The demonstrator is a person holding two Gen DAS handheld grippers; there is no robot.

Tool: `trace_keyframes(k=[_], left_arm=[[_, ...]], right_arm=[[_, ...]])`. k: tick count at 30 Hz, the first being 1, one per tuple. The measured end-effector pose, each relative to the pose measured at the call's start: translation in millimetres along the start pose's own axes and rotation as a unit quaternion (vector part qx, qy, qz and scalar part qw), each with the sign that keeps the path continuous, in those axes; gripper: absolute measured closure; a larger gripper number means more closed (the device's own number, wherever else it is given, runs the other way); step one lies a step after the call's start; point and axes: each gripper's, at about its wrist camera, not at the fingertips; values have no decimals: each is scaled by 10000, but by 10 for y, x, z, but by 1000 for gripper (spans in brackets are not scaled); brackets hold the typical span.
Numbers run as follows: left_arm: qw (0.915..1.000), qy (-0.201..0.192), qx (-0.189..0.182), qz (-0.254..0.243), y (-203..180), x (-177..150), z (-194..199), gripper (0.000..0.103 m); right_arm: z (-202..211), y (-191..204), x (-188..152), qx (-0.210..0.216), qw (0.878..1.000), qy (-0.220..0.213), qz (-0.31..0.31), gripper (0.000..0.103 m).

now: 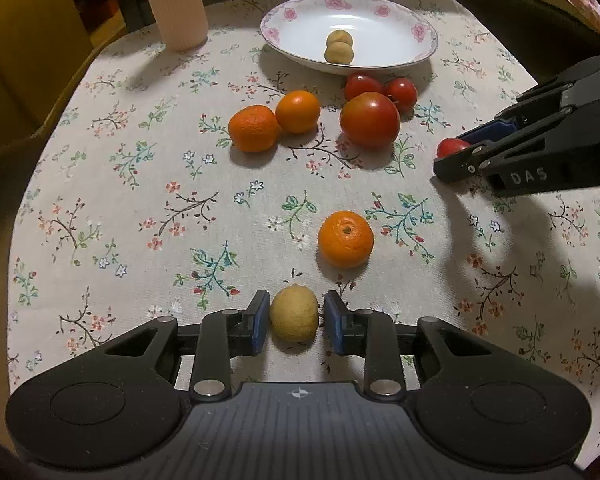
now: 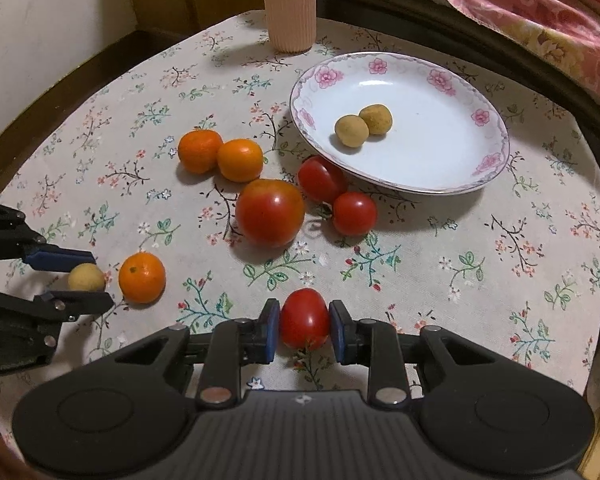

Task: Organize fruits
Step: 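Carry the red tomato and brown fruit over the white plate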

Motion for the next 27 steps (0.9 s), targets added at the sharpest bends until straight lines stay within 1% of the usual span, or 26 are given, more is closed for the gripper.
trace_keyframes(k=[3, 8, 21, 27], left_arm=[[10000, -34, -20, 15, -6, 31, 25, 69], [9999, -119, -37, -11, -51, 114, 40, 69], [9991, -401, -60, 129, 6, 264, 120, 69], [9983, -559, -103, 118, -6, 421, 150, 69]], right_arm=[[24, -53, -8, 15, 9999, 28, -168, 76], [129, -98, -9, -13, 9996, -112, -276, 76], [191, -115, -7, -32, 9992, -215, -321, 76], [208, -133, 30, -20, 9989, -274, -369, 76]])
Point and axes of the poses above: each gripper's, at about its wrist camera, not at the fingertips, and z roughly against the way its jaws point, y to its left, x to its top, and after that the axes turned 8 degrees about -x, right-handed
